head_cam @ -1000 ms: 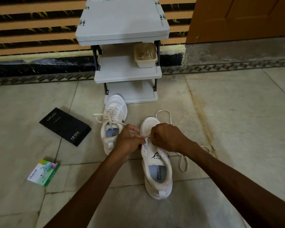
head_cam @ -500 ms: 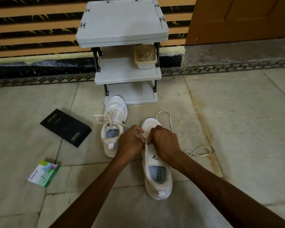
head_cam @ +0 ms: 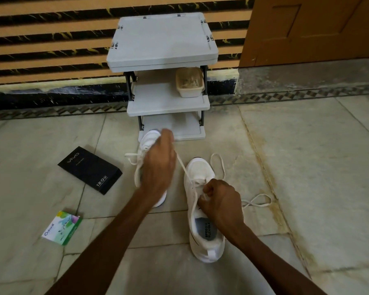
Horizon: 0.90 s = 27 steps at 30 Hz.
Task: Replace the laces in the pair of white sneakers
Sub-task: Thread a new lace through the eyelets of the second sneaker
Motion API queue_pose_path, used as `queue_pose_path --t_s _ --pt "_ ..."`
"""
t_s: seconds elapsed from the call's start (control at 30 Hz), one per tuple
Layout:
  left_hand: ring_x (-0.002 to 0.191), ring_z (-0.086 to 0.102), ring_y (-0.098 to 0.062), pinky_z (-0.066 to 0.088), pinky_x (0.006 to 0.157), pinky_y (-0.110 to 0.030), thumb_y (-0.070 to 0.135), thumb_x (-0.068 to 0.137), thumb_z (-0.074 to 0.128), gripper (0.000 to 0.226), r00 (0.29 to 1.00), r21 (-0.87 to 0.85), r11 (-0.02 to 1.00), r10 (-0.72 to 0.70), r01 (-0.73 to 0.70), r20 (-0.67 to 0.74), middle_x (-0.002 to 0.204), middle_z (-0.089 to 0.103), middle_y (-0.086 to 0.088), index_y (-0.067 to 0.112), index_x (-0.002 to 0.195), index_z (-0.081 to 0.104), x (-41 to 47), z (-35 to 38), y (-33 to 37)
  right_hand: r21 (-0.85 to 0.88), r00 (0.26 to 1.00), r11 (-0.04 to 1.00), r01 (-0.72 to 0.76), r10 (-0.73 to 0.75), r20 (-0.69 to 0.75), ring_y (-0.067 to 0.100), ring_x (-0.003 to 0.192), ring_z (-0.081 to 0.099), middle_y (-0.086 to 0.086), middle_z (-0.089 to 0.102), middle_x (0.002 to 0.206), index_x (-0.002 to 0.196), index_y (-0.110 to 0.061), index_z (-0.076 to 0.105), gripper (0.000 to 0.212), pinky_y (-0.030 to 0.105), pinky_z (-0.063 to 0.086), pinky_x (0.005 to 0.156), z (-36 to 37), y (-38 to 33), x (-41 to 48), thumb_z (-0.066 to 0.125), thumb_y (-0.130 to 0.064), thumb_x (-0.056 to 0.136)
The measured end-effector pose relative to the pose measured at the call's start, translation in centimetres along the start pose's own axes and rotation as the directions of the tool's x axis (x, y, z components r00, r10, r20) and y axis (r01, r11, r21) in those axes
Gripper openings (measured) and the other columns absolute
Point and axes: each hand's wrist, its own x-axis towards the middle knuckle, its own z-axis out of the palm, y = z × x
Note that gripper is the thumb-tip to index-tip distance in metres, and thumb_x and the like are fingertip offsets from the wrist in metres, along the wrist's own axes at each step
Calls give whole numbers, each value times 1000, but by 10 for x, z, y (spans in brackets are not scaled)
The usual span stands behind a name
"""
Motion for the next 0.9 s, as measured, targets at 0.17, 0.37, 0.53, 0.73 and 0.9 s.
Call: queue_pose_path --t_s 0.17,0.37,0.53,0.73,0.9 --pt "76 59 -6 52 74 -23 5 90 55 16 883 -315 946 -213 79 -418 83 56 7 11 103 47 68 -45 2 84 998 994 -62 61 16 7 63 62 -9 66 69 75 -29 62 11 22 47 59 -5 -1 0 72 -31 71" --pt "84 65 -22 54 77 -34 -6 85 61 25 854 -523 684 -477 509 208 92 66 -6 18 94 58 37 -8 9 126 997 989 -79 76 28 3 59 60 -11 65 64 73 -29 62 14 19 45 58 -4 1 3 73 -36 69" --pt "91 62 -21 50 81 -31 5 87 54 21 764 73 946 -299 316 572 100 66 -4 14 101 67 -15 23 -9 154 997 986 -70 72 -4 -1 59 57 -14 61 63 75 -29 62 18 14 40 56 -2 6 1 76 -39 69" --pt "86 59 -23 46 76 -34 17 85 67 4 776 119 974 -227 194 589 90 58 -5 16 82 66 -39 30 -11 178 997 981 -73 79 -28 4 60 60 -10 64 64 74 -25 63 18 25 51 61 0 6 0 75 -38 69" --pt "100 67 -24 50 90 -35 -8 86 54 27 764 -566 515 -379 643 523 93 70 -6 11 70 63 -22 9 10 203 996 977 -65 76 -46 3 58 60 -9 63 61 71 -25 62 16 25 51 60 0 7 -2 74 -36 70"
